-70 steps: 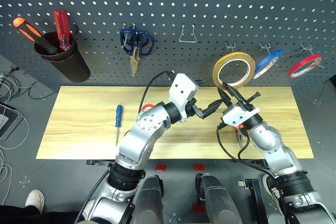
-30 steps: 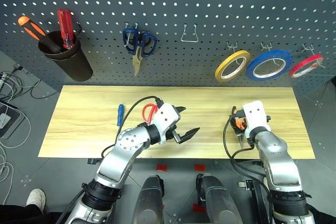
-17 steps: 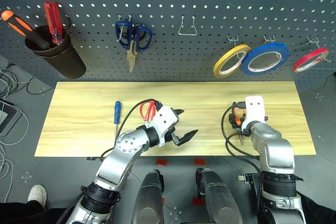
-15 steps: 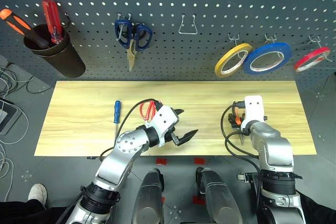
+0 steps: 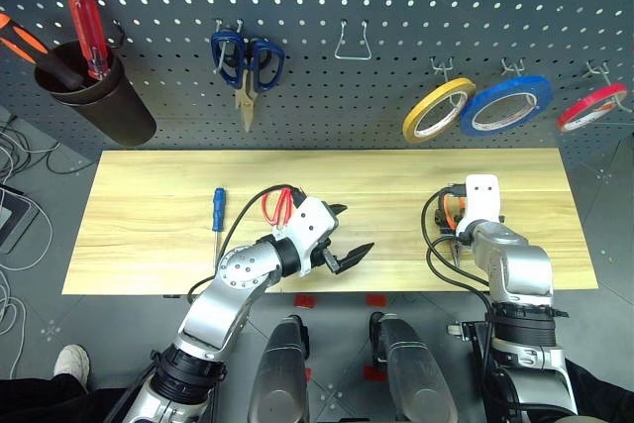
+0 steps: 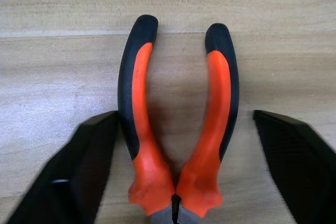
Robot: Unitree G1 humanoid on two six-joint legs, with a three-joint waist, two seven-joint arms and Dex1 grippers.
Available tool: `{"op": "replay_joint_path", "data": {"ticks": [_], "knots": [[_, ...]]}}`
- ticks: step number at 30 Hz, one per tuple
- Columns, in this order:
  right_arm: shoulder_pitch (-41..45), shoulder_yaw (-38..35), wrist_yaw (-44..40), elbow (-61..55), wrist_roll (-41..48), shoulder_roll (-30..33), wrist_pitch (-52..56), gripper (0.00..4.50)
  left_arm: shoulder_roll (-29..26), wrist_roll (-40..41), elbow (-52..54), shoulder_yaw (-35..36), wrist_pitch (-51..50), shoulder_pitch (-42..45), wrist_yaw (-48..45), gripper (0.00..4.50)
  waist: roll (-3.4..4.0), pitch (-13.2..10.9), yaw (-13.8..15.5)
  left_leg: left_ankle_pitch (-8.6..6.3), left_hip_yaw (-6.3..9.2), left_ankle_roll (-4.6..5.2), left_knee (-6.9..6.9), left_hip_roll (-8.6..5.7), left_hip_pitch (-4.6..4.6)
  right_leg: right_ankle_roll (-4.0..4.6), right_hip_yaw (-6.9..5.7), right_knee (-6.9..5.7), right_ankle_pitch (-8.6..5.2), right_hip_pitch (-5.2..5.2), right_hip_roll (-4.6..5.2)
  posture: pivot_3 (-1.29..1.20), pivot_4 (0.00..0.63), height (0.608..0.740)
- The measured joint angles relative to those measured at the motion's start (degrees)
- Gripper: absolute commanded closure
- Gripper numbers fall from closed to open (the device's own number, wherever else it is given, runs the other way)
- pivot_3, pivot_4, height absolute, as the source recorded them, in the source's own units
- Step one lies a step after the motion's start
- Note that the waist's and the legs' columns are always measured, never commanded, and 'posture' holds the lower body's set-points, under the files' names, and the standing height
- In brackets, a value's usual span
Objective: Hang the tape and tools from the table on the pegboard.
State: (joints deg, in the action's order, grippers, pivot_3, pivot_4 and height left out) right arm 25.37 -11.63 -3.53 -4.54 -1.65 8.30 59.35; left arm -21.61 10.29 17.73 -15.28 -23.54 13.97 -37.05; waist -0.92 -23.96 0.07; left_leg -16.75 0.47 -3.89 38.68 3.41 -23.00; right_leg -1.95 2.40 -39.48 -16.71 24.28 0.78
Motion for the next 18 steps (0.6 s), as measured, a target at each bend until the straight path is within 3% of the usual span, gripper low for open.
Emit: {"op": "replay_joint_path", "data": {"ticks": [1,7,18], "knots": [[-0.30,0.01,0.03,-0.37,0.16,0.01,0.09,1.53,0.01,0.00,-0.01,0.00,0.00,0.07,0.00,0.00,0.00,0.00,0.00,0.02,0.00,-0.04,0.00,0.01,0.00,0.00,0.00,0.01,0.00,0.00,0.00,0.10,0.472,0.740],[-2.93,1.82,-0.64,-3.47,0.74,1.85,1.03,1.54,0.35,0.01,-0.22,-0.01,0.12,0.71,-0.09,0.00,0.00,0.00,0.00,0.13,-0.03,-0.23,-0.27,0.00,0.00,-0.02,0.00,0.21,0.00,0.02,0.00,0.10,0.461,0.740],[-8.86,9.63,-11.53,-16.38,6.67,6.44,-2.92,1.54,0.32,7.18,6.41,4.63,-4.41,-3.60,-0.09,0.00,-0.02,0.12,-0.14,0.18,-0.43,-0.35,-0.72,0.17,-0.29,-0.03,0.01,0.50,-0.01,0.48,0.14,0.10,0.359,0.740]]}}
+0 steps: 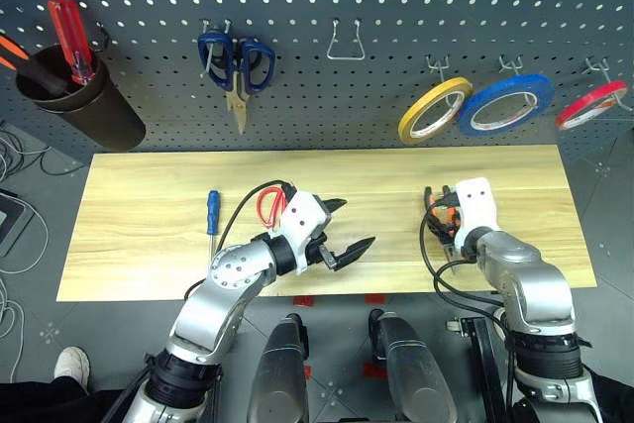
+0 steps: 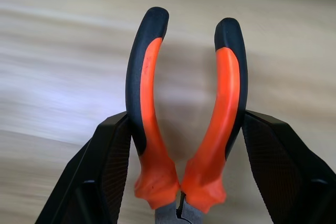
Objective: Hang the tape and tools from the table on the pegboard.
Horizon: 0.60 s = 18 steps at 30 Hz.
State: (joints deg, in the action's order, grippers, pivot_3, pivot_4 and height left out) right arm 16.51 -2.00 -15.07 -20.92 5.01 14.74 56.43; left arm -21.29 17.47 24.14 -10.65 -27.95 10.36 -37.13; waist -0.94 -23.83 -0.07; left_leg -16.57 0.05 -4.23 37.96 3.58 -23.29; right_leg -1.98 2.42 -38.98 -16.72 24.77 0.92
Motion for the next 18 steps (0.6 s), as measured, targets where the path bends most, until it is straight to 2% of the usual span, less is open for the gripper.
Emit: {"op": "replay_joint_path", "data": {"ticks": [3,6,10,18], "knots": [[-1.93,2.13,-2.48,-4.51,3.09,-1.17,-0.75,1.54,-0.10,3.90,4.67,2.91,-4.49,-3.99,1.54,0.00,0.01,0.38,0.09,0.08,0.08,-0.11,0.18,-0.02,-0.52,0.01,-0.10,-0.11,0.02,0.51,0.10,0.10,0.331,0.740],[-2.37,5.57,-5.55,-7.95,5.54,-1.35,-3.59,1.54,0.69,7.40,8.34,6.00,-8.20,-6.63,4.49,0.00,-0.03,0.58,0.18,0.09,0.09,-0.11,0.33,-0.05,-0.63,-0.05,-0.15,-0.13,0.07,0.50,0.14,0.10,0.313,0.740],[1.17,8.30,-7.59,-10.39,7.57,-3.72,-11.09,1.54,2.01,9.59,11.51,7.85,-10.15,-7.54,8.08,0.00,-0.20,1.07,0.15,0.09,0.14,-0.11,0.60,-0.11,-0.74,-0.08,-0.18,-0.14,0.21,0.49,0.11,0.11,0.288,0.740],[11.68,9.15,-5.43,-5.38,0.95,-3.90,-33.98,1.54,4.36,9.73,12.08,8.23,-10.22,-5.51,13.33,0.00,-0.54,3.42,0.70,0.09,0.38,-0.10,0.87,-0.17,-0.94,-0.06,-0.41,-0.16,0.27,0.47,-0.05,0.13,0.258,0.740]]}}
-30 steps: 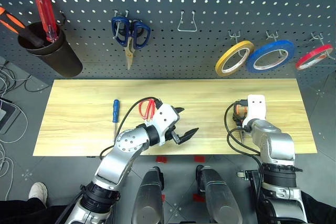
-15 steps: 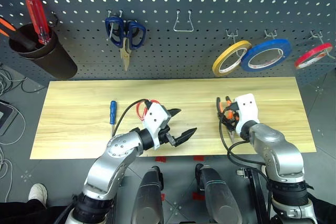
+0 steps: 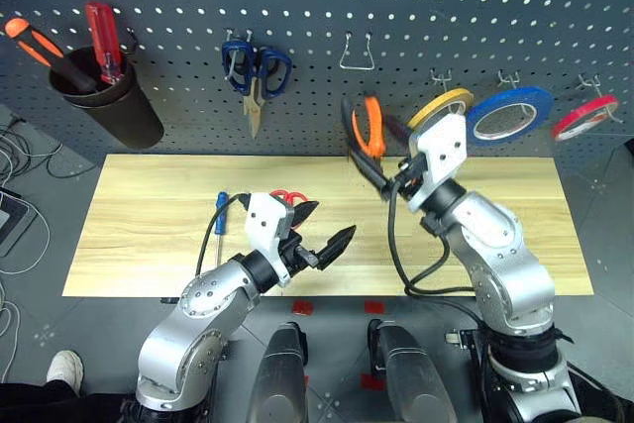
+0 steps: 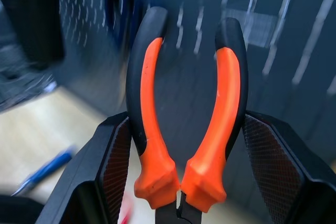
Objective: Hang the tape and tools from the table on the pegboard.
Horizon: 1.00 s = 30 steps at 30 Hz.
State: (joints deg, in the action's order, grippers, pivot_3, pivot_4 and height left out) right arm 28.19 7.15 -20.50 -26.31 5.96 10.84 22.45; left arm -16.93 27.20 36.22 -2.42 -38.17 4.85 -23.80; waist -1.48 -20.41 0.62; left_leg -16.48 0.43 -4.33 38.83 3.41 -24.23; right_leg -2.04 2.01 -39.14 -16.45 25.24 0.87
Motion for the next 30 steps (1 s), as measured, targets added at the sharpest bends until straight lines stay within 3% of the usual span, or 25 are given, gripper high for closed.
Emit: {"op": "replay_joint_path", "data": {"ticks": [7,16,22,30], "knots": [[9.92,-0.31,6.12,12.08,-5.73,-3.62,-14.84,1.54,2.67,-0.03,-0.26,1.77,0.08,9.04,4.85,0.00,-0.26,0.72,0.65,0.01,-0.05,0.01,0.05,0.07,0.00,0.04,0.01,-0.08,0.02,0.03,-0.05,0.14,0.262,0.740],[20.15,-0.63,11.22,29.47,-9.44,-6.37,-28.05,1.54,3.19,-2.51,-4.55,1.78,4.11,14.38,6.20,0.00,-0.27,0.79,0.81,0.02,-0.28,0.04,0.12,0.07,0.06,0.06,0.12,-0.56,0.03,0.12,-0.02,0.17,0.271,0.740],[24.03,-1.93,14.39,38.00,-9.86,-6.76,-33.85,1.54,5.68,-5.84,-12.92,2.04,9.12,20.89,7.95,0.00,-0.27,0.79,0.99,0.04,-0.32,0.08,0.20,0.02,0.05,0.05,0.13,-0.74,0.03,0.15,0.00,0.17,0.274,0.740],[28.63,-3.96,16.17,42.46,-10.10,-6.76,-37.89,1.54,7.04,-7.59,-17.42,1.56,12.61,23.18,7.90,0.00,-0.27,0.79,0.88,0.04,-0.43,0.08,0.16,0.12,0.05,0.06,0.18,-0.82,0.03,0.27,0.08,0.16,0.276,0.740]]}}
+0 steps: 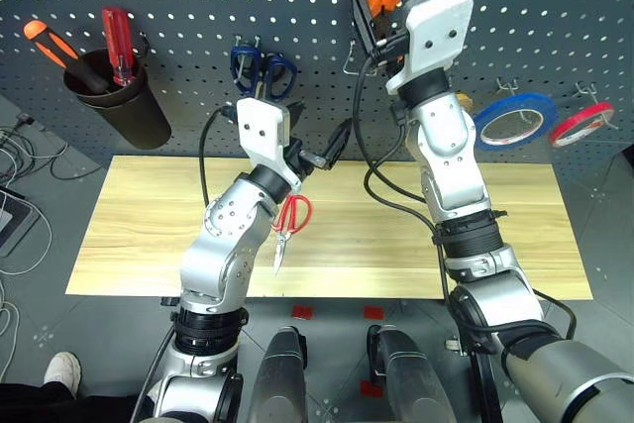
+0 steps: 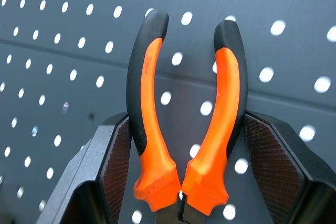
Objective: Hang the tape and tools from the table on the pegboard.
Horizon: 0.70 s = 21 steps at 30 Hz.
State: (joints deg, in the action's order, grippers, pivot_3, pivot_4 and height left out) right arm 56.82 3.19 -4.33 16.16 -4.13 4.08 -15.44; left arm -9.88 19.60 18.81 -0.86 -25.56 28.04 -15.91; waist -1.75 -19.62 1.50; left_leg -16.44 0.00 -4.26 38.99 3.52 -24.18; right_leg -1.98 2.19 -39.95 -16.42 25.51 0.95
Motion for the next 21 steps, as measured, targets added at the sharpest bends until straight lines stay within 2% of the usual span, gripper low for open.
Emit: {"op": "replay_joint_path", "data": {"ticks": [21], "knots": [[0.01,-0.11,3.23,-0.43,0.62,-5.17,0.97,1.54,-0.20,-0.42,-1.43,0.09,0.19,0.98,-1.26,0.00,0.00,0.00,-0.09,0.00,-0.03,0.00,0.01,0.03,0.02,0.00,0.02,-0.04,0.00,0.02,0.01,0.18,0.289,0.740]]}}
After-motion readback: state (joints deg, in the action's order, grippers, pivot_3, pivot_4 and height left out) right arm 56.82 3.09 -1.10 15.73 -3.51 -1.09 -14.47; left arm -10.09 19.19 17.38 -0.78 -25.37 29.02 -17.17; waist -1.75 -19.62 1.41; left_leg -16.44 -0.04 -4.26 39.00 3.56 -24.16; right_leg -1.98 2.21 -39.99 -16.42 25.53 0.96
